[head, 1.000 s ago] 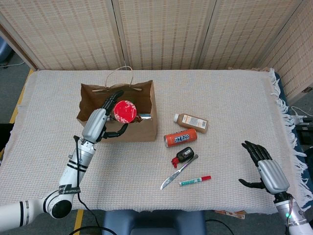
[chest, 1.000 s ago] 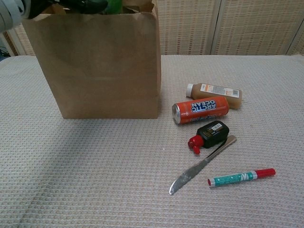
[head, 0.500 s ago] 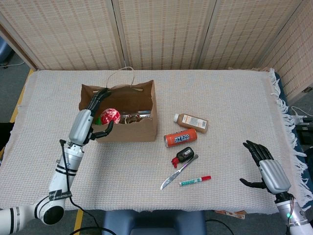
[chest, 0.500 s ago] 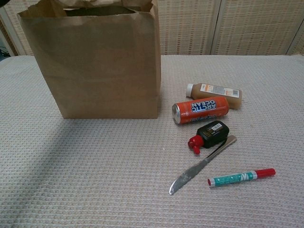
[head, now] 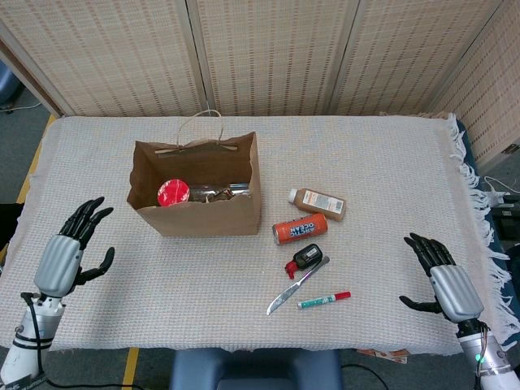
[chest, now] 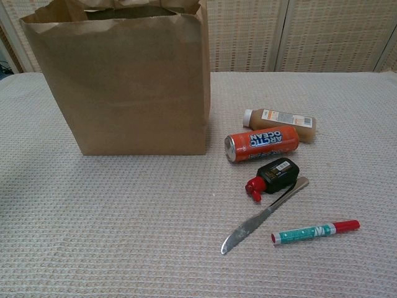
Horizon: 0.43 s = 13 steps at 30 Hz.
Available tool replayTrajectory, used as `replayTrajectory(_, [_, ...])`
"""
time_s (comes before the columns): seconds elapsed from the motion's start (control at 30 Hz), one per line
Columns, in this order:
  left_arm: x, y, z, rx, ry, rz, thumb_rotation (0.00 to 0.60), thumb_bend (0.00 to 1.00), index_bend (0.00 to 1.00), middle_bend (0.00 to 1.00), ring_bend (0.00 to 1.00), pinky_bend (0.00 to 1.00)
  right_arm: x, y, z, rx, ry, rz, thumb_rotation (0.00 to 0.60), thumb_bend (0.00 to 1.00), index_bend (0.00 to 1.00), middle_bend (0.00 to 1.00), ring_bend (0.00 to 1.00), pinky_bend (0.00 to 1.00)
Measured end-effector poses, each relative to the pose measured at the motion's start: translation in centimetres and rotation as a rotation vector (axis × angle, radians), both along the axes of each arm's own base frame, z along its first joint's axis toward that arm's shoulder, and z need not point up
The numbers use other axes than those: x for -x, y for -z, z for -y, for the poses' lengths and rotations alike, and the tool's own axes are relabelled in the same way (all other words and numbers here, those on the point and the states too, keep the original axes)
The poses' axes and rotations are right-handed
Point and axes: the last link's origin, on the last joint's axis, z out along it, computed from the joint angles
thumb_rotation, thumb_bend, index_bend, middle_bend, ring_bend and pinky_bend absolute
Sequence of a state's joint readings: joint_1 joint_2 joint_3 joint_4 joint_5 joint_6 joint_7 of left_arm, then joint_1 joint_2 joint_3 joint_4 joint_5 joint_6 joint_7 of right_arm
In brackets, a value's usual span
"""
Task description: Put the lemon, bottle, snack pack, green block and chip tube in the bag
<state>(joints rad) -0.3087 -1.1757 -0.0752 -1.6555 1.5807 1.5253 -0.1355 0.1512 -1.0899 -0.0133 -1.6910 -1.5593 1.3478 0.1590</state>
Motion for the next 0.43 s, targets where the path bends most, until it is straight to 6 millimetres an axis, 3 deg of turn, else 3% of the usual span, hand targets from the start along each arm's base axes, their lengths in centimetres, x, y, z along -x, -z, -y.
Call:
replayTrajectory(0.23, [5.0, -0.5, 3.2, -0.032, -0.079, -0.296, 0.600, 0.39, 0.04, 0.00, 0.00, 0.05, 0.3, 0.1, 0.0, 0.010, -0.009, -0.063, 0.600, 0.02, 0.00, 0.00, 0.00, 0.00])
replayTrajectory(0.43, [7.1, 0.1, 4.8, 0.025, -0.178, -0.436, 0.600, 0.34, 0.01, 0.00, 0.00, 0.04, 0.5, 0.3, 0.0, 0.004, -0.007, -0.111, 0.600, 0.02, 0.00, 0.00, 0.00, 0.00])
